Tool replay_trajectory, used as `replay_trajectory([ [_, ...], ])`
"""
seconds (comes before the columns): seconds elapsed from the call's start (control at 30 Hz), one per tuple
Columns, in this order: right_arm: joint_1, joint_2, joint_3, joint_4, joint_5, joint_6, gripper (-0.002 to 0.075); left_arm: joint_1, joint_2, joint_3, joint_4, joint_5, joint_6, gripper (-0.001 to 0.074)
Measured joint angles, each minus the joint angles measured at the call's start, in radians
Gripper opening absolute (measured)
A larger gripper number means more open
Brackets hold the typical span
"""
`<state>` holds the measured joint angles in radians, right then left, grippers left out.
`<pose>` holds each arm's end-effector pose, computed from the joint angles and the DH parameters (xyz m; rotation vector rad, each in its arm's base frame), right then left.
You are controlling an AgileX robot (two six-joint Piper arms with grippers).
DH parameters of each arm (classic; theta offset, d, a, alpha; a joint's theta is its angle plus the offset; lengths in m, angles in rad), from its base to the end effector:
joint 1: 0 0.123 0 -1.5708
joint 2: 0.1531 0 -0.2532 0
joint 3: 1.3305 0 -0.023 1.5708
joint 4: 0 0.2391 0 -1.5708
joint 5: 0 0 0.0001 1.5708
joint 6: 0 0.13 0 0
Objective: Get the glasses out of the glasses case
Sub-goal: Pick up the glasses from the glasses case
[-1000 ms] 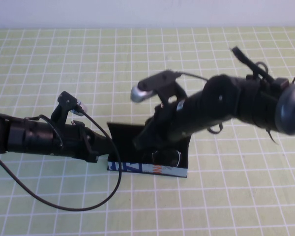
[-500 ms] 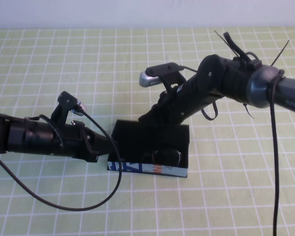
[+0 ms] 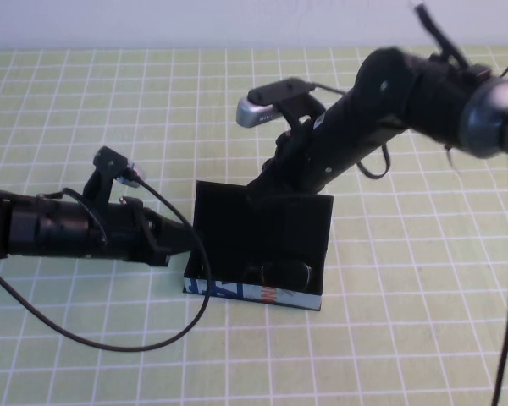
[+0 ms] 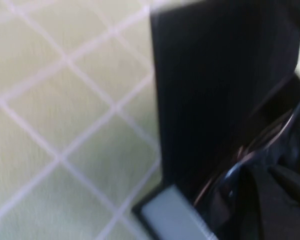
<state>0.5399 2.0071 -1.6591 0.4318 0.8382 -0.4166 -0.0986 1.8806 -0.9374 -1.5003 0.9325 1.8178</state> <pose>0.3557 0.2604 0.1868 -0.9601 2.4668 0.5599 0.3204 -0.1364 0.1208 0.8608 2.0881 -1.0128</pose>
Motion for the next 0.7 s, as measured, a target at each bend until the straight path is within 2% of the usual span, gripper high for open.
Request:
replay_trajectory([
  [0.17, 0.019, -0.072, -0.007, -0.024, 0.128, -0.106, -0.0016, 0.000, -0.041, -0.004, -0.028, 0.000, -0.063, -0.0004],
  [0.3, 0.080, -0.081, 0.000, -0.123, 0.234, -0.188, -0.0016, 0.000, -0.037, -0.033, -0.022, -0.018, -0.141, -0.0004],
  [0.5, 0.152, -0.081, 0.051, -0.224, 0.239, -0.239, -0.0011, 0.000, -0.015, -0.085, 0.042, -0.018, -0.245, -0.0004],
  [0.6, 0.152, -0.079, 0.057, -0.232, 0.212, -0.275, 0.0038, 0.000, -0.005, -0.088, 0.061, -0.018, -0.261, -0.0004],
  [0.7, 0.152, -0.079, 0.060, -0.235, 0.153, -0.325, 0.0146, 0.000, -0.001, -0.088, 0.070, -0.018, -0.270, -0.0004],
])
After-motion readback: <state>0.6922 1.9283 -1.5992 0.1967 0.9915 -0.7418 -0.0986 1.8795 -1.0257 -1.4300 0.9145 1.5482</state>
